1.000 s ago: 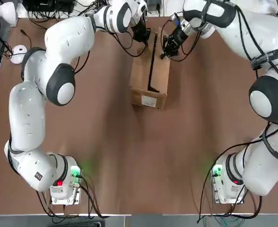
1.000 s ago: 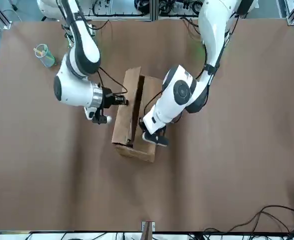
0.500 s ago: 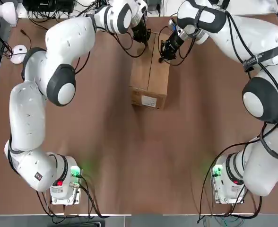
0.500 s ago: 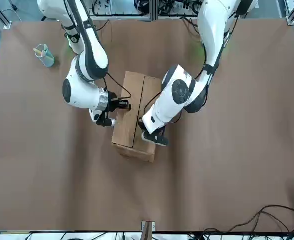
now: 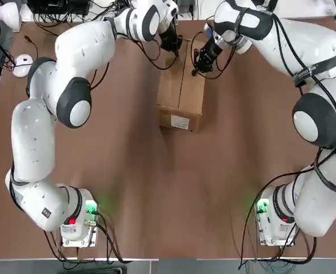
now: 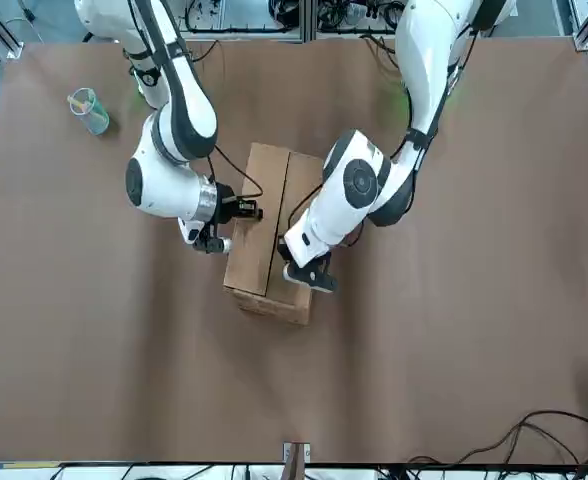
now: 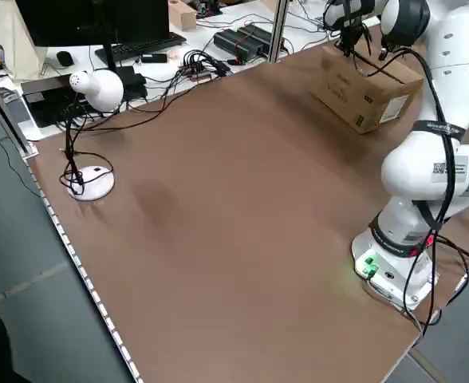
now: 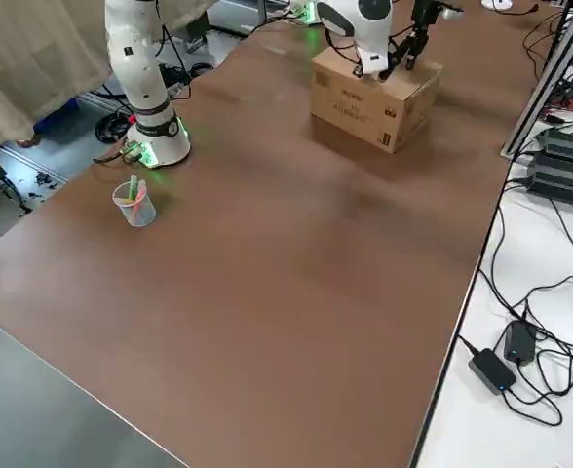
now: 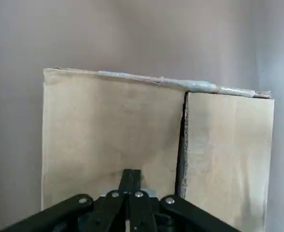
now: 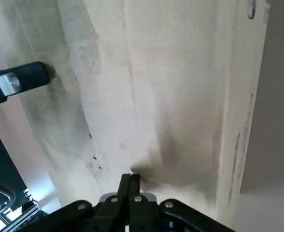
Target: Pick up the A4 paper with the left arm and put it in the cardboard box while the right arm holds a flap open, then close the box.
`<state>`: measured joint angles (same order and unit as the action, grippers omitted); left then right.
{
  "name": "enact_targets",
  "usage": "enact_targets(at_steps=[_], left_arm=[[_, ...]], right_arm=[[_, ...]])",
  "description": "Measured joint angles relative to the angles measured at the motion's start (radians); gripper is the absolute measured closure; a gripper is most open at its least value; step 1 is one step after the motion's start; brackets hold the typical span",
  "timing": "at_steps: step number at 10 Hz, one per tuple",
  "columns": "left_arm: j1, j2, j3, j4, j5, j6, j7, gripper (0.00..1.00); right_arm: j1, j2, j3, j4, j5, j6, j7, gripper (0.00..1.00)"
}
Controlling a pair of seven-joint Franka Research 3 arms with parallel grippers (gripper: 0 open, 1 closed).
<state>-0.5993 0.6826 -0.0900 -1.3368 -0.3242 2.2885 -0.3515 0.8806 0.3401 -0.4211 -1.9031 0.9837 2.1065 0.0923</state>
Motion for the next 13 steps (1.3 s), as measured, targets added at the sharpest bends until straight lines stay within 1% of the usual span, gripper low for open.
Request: enact_targets(at_steps=[13], left_arm=[[0.001, -0.004, 0.0, 0.001, 0.001, -0.004, -0.001, 0.99]], right_arm=[[0.0, 0.006, -0.002, -0.002, 0.024, 0.002, -0.001, 0.99]])
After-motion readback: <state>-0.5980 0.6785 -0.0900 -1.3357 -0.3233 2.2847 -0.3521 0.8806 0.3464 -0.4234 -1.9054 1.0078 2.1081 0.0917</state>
